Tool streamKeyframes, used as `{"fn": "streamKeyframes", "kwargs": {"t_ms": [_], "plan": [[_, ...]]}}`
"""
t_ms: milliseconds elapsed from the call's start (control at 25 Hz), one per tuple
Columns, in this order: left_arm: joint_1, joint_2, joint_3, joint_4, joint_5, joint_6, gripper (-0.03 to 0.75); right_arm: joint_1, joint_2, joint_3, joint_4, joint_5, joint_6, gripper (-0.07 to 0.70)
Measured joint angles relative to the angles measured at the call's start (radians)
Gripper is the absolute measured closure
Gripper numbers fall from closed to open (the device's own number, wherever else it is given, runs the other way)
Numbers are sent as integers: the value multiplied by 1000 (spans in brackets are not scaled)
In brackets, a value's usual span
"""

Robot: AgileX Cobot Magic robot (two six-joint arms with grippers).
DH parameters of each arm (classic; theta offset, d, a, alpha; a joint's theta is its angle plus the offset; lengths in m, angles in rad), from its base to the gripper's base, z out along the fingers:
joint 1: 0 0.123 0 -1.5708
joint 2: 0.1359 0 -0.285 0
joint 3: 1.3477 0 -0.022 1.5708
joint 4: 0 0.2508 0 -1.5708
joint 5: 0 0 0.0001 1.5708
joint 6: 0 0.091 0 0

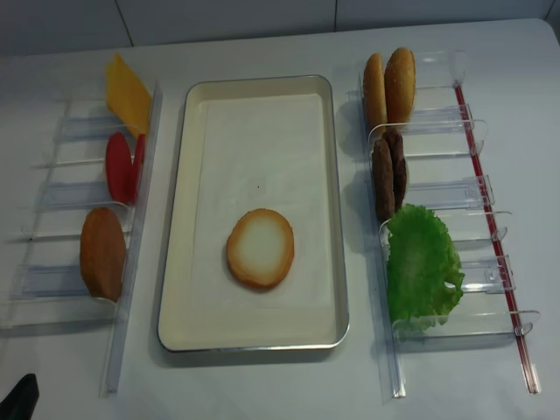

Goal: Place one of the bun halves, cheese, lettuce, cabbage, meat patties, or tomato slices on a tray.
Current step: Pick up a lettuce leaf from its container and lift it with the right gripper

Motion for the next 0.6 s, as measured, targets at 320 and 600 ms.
{"fn": "streamKeyframes", "kwargs": {"t_ms": [320,600], "plan": [[0,0,0,0,0,0,284,0,0,0,0,0,0,-30],[0,0,0,0,0,0,283,0,0,0,61,0,-84,-30]]}}
